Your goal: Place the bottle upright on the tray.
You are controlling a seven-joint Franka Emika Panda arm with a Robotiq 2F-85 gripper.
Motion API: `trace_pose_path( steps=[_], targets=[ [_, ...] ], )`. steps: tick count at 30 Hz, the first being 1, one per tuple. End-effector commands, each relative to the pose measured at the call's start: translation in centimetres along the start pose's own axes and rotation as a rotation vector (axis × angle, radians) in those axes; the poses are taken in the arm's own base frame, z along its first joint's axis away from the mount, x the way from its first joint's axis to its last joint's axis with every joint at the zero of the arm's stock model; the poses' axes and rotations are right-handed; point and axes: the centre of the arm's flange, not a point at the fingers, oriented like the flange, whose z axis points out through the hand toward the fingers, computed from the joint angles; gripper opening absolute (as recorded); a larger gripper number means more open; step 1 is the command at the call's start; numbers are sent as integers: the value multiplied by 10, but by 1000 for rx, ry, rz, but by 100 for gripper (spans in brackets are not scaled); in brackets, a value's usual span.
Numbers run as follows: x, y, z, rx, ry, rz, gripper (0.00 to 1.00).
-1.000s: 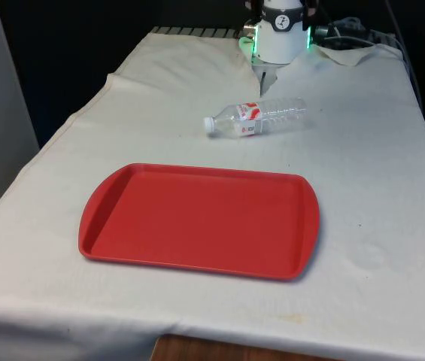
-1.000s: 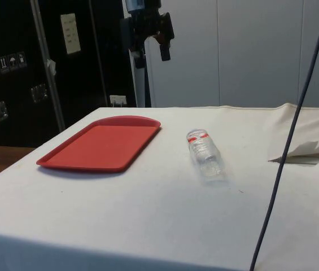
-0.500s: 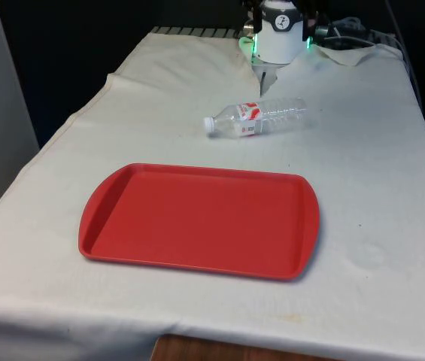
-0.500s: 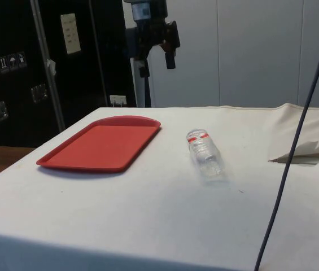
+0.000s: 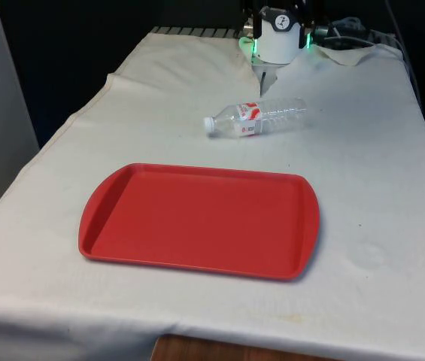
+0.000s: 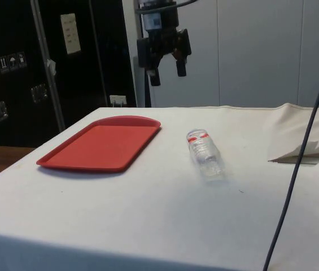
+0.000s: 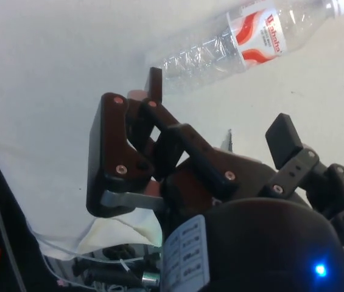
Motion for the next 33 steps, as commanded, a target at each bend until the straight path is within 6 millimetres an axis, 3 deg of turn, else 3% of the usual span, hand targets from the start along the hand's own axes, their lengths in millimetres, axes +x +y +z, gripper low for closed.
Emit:
trace_pose_path(
  steps=[1, 15, 33],
  targets=[
    [-3, 2, 1, -4, 15, 11, 100],
    [-18, 9, 20, -23, 12, 56, 100],
    [-22, 16, 47, -68, -5, 135, 100]
  ],
)
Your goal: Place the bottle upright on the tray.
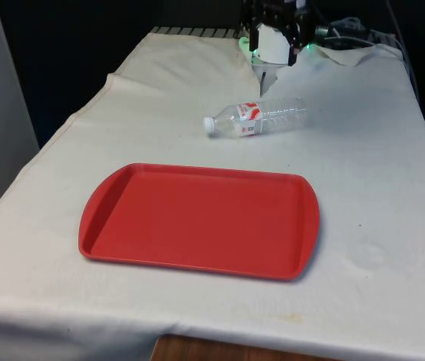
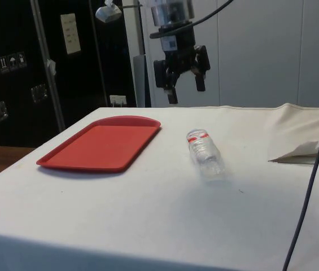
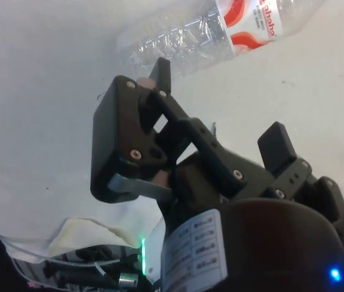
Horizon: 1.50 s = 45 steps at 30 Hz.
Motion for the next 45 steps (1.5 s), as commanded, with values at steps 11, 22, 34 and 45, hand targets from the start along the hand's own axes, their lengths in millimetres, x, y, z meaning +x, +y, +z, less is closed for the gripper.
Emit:
trace_pose_path(
  steps=[11, 22, 34, 45],
  targets=[
    [-3, 1, 9, -8, -5, 69, 100],
    [-6, 2, 16, -16, -19, 121, 100],
    [-4, 0, 31, -17, -19, 212, 100],
    [-6, -1, 31, -26, -18, 227, 100]
  ],
)
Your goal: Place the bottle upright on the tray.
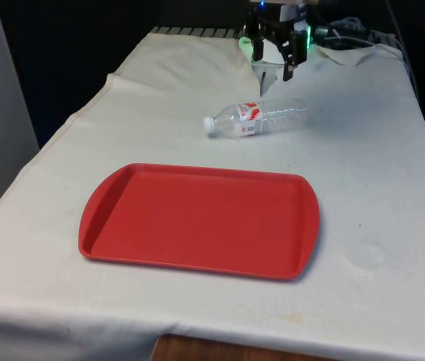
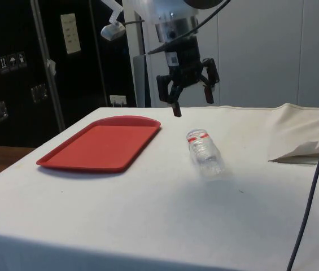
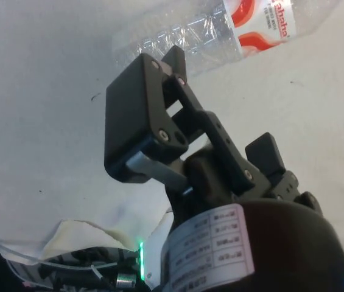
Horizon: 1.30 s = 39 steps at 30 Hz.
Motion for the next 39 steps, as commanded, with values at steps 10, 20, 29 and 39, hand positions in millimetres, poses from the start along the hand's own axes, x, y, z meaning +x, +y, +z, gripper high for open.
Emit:
trace_pose_path(
  steps=[10, 20, 29, 39],
  targets=[
    [0, 0, 1, 4, 3, 38, 100],
    [1, 0, 5, -1, -2, 100, 100],
    [1, 0, 9, -9, -8, 153, 100],
    [-3, -1, 9, -17, -10, 154, 100]
  ],
)
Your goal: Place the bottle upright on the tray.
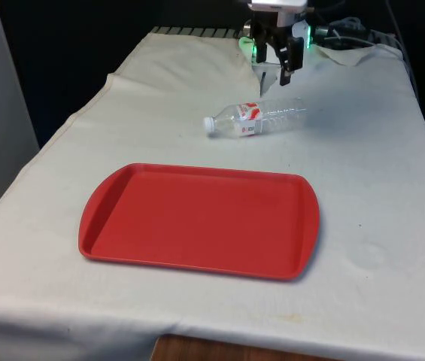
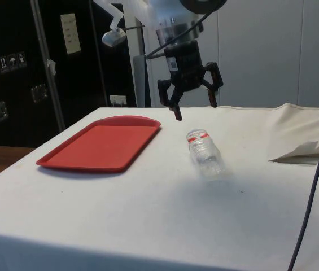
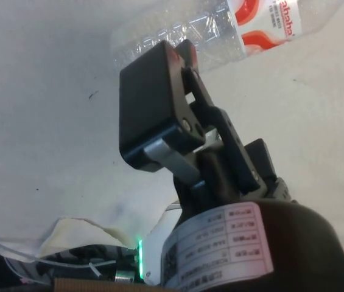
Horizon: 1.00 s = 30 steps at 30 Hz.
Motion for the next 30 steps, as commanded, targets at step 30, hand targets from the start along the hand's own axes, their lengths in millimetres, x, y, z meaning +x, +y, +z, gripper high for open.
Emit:
trace_pose_path(
  steps=[30],
  targets=[
    [1, -1, 10, -16, -8, 138, 100]
  ],
)
